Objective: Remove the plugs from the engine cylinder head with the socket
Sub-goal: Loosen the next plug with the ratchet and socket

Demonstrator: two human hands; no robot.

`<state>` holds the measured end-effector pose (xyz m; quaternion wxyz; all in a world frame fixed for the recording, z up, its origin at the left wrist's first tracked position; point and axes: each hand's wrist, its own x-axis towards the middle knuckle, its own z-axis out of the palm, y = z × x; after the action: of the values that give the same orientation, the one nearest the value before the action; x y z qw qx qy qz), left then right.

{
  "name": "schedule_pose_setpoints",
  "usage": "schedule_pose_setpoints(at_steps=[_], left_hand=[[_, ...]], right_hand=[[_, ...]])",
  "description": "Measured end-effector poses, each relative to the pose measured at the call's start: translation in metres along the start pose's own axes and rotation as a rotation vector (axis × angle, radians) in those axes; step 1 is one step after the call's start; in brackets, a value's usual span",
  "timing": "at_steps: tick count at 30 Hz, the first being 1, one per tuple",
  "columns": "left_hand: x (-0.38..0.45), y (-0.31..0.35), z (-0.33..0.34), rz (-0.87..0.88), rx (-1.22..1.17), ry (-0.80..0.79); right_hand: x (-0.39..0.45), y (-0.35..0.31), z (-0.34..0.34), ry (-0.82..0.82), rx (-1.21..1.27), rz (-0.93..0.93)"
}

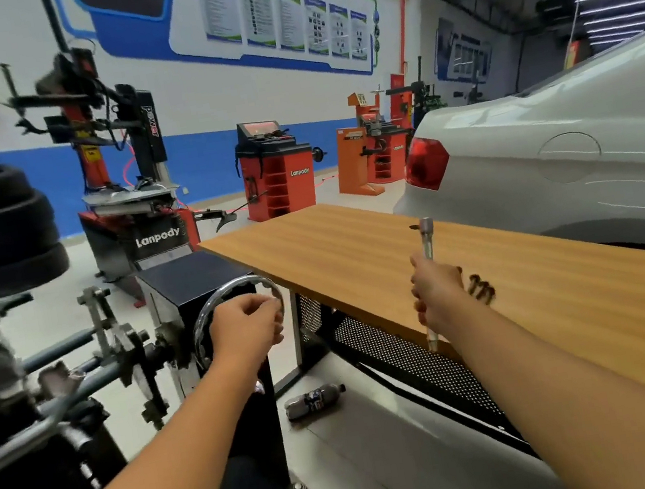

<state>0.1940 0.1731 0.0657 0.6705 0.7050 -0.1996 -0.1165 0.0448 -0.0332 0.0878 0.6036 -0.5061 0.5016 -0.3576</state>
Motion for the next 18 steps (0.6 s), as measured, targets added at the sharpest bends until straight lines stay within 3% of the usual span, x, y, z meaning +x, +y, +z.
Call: schedule_pose_setpoints(at_steps=[5, 9, 12, 15, 18], left_hand=[[0.01, 0.013, -0.071, 0.012, -0.229, 0.107], [0.018, 0.034, -0.162, 0.155, -0.178, 0.089], [0.017, 0.04, -0.246, 0.183, -0.105, 0.282], [0.011, 0.05, -0.331, 0.171, -0.277, 0.544], [0.006, 0.067, -0.408, 0.229, -0.39, 0.719]], right_hand=[[-0.116, -0.026, 0.151, -0.442, 0.046, -0.153], [-0.22, -0.038, 0.254, -0.765, 0.047, -0.241], [-0.286, -0.039, 0.316, -0.976, -0.015, -0.466], [-0.324, -0.039, 0.37, -1.022, -0.063, -0.825], [-0.338, -0.039, 0.422, -1.078, -0.241, -0.992]])
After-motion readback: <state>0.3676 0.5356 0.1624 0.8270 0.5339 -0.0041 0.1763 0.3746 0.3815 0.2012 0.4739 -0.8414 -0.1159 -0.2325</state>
